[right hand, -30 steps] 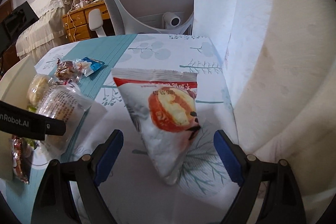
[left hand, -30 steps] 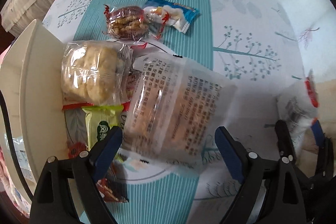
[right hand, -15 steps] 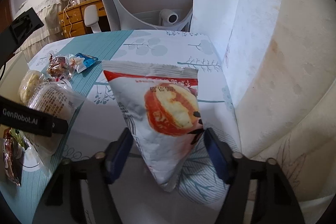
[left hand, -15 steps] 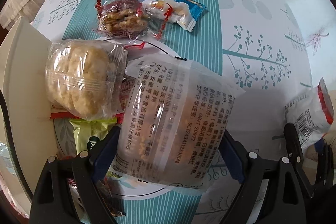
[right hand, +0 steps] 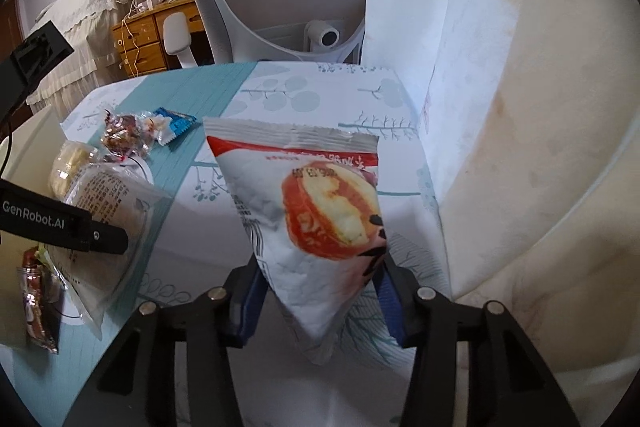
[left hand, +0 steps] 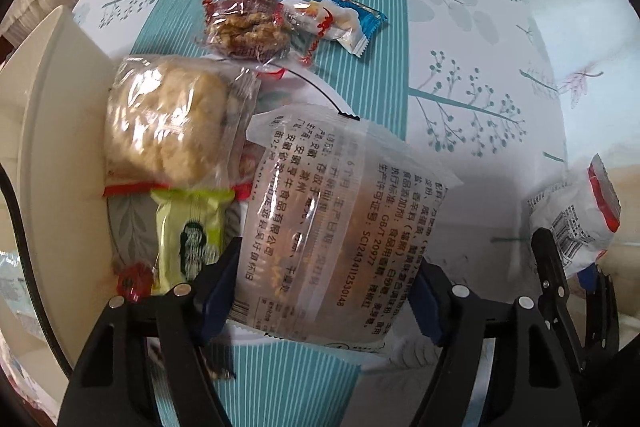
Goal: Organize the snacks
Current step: 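Carry both bags over the white tray, lower them in and open both tools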
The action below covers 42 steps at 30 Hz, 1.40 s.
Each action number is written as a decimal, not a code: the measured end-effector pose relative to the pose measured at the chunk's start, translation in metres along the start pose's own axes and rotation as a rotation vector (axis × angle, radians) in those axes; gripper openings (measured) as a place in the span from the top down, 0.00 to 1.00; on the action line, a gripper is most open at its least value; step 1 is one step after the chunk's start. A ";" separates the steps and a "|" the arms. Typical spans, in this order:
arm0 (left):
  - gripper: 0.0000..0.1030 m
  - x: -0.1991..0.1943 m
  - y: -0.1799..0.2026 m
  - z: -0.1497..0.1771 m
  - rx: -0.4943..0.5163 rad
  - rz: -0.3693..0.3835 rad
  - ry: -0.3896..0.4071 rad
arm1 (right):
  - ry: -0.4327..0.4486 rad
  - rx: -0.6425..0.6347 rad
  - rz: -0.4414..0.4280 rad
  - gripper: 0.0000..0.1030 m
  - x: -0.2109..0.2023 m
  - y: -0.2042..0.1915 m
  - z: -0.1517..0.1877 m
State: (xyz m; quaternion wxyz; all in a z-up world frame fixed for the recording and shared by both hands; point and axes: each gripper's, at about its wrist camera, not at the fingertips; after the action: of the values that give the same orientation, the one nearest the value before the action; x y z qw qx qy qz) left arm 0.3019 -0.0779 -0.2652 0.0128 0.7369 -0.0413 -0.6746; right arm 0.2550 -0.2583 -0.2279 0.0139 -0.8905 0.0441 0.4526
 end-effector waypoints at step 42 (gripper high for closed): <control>0.28 -0.227 -0.189 0.161 0.131 0.152 0.162 | 0.093 0.021 -0.167 0.52 -0.182 -0.214 0.056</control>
State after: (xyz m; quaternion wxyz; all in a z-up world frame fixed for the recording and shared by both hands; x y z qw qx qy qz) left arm 0.1299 0.1341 -0.0679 0.0189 0.7828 -0.1400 -0.6060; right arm 0.1228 -0.0296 -0.1169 0.0587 -0.9110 -0.0251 0.4074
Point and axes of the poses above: each gripper's, at about its wrist camera, not at the fingertips, and x roughly the way its jaws point, y to its right, z to its underside, and after that the axes turned 11 degrees about x, right-handed
